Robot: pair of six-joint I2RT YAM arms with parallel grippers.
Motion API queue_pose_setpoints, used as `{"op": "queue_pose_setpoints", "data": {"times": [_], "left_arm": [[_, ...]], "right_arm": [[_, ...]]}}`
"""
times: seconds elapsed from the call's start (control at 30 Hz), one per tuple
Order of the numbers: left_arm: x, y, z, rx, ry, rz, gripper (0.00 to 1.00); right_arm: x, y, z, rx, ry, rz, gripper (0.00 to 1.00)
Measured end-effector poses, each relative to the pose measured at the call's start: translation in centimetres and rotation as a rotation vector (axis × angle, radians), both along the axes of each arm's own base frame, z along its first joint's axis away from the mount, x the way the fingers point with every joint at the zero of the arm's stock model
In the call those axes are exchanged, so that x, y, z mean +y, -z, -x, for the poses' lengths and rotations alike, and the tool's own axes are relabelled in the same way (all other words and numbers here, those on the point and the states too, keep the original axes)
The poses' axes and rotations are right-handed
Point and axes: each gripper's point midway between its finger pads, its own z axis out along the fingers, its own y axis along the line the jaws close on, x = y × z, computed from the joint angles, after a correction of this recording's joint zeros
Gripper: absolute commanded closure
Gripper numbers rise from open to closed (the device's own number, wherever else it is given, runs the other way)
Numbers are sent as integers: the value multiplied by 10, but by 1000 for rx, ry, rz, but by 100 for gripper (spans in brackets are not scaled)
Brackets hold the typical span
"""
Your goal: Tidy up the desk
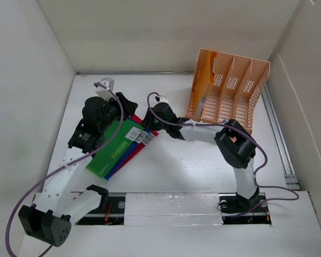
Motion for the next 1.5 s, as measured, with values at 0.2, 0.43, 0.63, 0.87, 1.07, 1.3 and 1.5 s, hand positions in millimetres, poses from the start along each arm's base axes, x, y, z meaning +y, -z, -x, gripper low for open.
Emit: {"op": "queue_pose_setpoints", "data": {"times": [0.2, 0.43, 0.63, 0.87, 1.07, 1.3, 1.5], "left_arm": [[0, 0, 0, -1, 2, 0, 66], [0, -2, 1, -6, 3, 0, 66], [-1, -3, 2, -9, 8, 2, 66], [-1, -3, 3, -9, 12, 3, 66], [-1, -3, 3, -9, 13, 3, 66], [-2, -3, 3, -9, 16, 4, 66], [-4, -3, 4, -8, 28, 7, 66]], "right_arm": [[8, 4, -7, 2, 5, -6, 54], [17, 38, -4, 48, -4, 27, 62], [20, 37, -4, 64, 1, 5, 93], [15, 35, 1, 78, 17, -16, 100], [-18, -11, 28, 42, 28, -52, 100], [-63, -59, 59, -38, 64, -136, 100], [-84, -3, 71, 48, 102, -34, 63]]}}
